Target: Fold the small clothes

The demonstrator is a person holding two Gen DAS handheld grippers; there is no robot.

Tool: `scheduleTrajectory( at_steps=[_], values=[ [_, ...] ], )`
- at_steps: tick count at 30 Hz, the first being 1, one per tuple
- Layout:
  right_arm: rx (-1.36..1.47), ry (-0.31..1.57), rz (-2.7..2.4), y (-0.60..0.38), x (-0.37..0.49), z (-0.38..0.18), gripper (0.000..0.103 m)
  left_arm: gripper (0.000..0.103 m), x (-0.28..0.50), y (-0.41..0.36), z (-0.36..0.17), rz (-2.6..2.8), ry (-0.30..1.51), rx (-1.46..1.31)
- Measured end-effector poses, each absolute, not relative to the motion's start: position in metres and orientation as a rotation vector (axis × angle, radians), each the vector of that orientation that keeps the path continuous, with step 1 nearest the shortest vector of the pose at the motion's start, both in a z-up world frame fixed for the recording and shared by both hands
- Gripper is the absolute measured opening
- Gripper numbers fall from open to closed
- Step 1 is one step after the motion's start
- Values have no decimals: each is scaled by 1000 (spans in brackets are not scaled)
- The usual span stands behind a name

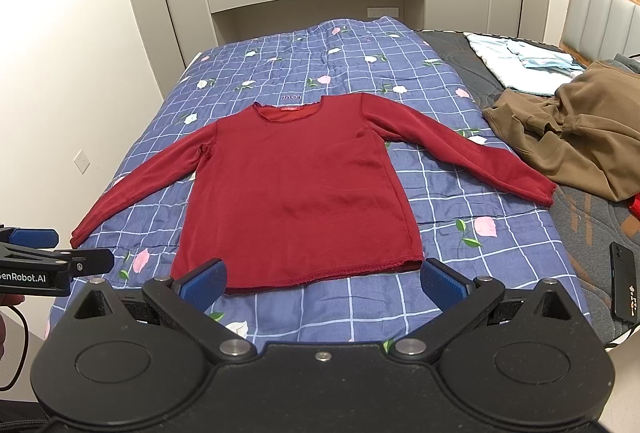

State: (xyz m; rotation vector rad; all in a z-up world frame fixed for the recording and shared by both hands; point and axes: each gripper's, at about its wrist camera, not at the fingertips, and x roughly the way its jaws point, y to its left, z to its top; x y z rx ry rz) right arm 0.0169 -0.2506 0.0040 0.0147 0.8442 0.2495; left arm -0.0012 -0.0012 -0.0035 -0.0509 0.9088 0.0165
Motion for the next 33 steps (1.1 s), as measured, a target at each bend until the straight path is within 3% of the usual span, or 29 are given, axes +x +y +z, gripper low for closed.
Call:
scheduleTrajectory(
  at_steps=[25,33],
  values=[
    [18,873,238,-255,22,-5,103,102,11,1,-13,4,956,-61],
    [17,963,150,-253,49,-14,103,102,29,1,-25,39,1019,-71]
  ],
)
